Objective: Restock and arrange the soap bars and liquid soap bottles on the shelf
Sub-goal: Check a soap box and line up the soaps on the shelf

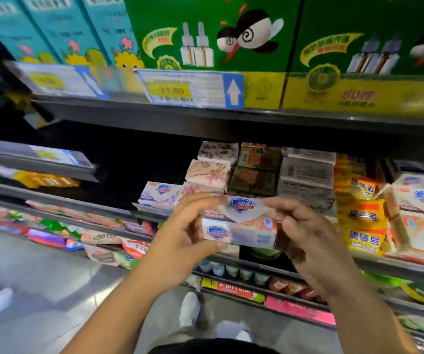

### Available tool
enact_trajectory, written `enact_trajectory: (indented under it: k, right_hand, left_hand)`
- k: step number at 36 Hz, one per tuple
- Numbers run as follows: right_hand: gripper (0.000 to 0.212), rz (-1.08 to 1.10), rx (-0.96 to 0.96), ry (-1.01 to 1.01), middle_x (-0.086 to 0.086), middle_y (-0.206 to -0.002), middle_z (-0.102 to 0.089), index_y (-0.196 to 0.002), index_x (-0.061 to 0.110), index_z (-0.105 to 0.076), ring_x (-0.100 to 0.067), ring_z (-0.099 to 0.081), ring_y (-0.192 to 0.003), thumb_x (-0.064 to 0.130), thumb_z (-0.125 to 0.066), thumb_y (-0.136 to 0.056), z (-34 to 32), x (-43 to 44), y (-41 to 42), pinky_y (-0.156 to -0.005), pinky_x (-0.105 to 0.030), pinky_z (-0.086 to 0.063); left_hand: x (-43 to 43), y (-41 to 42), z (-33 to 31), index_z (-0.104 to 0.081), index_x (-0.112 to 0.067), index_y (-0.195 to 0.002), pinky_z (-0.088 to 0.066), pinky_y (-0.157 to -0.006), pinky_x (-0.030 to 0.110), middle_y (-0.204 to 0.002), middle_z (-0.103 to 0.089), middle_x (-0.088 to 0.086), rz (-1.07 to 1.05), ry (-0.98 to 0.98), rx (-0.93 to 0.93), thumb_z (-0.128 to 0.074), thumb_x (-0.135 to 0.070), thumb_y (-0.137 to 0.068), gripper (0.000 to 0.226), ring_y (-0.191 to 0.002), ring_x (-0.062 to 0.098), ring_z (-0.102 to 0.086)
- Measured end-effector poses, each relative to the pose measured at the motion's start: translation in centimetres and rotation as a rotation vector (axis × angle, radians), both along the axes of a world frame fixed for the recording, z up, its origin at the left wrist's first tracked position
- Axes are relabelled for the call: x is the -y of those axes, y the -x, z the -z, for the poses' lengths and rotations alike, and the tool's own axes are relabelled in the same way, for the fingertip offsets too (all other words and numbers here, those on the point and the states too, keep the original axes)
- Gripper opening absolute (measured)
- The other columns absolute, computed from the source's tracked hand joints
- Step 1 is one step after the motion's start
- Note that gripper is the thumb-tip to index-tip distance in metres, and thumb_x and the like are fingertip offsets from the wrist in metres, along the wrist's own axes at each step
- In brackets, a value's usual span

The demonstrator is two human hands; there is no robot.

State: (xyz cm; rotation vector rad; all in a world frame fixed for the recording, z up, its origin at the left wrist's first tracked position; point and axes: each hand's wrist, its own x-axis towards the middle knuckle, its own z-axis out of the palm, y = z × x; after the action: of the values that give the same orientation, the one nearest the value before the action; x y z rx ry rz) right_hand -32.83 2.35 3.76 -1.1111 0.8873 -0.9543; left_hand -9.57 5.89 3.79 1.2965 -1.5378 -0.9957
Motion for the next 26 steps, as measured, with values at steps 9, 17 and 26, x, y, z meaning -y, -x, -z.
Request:
enact_trajectory:
  k: [9,17,26]
  right_hand:
    - [0.063,-0.215,-0.021,0.097,0.0,-0.117,-0.071,-0.111,0.036,-0.07,-0.019,-0.067,-0.109,0.049,-0.093,-0.054,0.0,1.4,-2.9,-0.083,-0.029,-0.056]
    - [0.046,-0.133,-0.042,0.208,0.01,-0.101,-0.069,-0.11,0.04,-0.062,-0.011,-0.067,-0.097,0.042,-0.081,-0.068,0.1,1.3,-6.1,-0.078,-0.023,-0.056]
    - [0.071,-0.03,-0.182,0.249,0.015,-0.104,-0.066,-0.124,0.048,-0.047,-0.008,-0.067,-0.101,0.028,-0.084,-0.067,-0.3,0.7,-6.9,-0.086,-0.022,-0.054]
  left_hand:
    - [-2.2,-1.8,-0.8,-0.071,-0.042,-0.106,-0.057,-0.085,0.054,-0.111,-0.071,0.002,-0.162,-0.125,-0.242,-0.081,-0.033,-0.067,0.041,-0.101,0.021,-0.067]
    - [-2.9,-2.7,-1.3,-0.067,-0.02,-0.117,-0.052,-0.084,0.022,-0.11,-0.074,0.001,-0.19,-0.19,-0.312,-0.067,-0.031,-0.084,0.035,-0.101,0.013,-0.069]
    - [-0.4,-4.1,-1.8,-0.053,-0.012,-0.11,-0.055,-0.067,0.024,-0.08,-0.07,0.002,-0.222,-0.069,-0.434,-0.072,-0.007,-0.077,0.039,-0.075,0.012,-0.067]
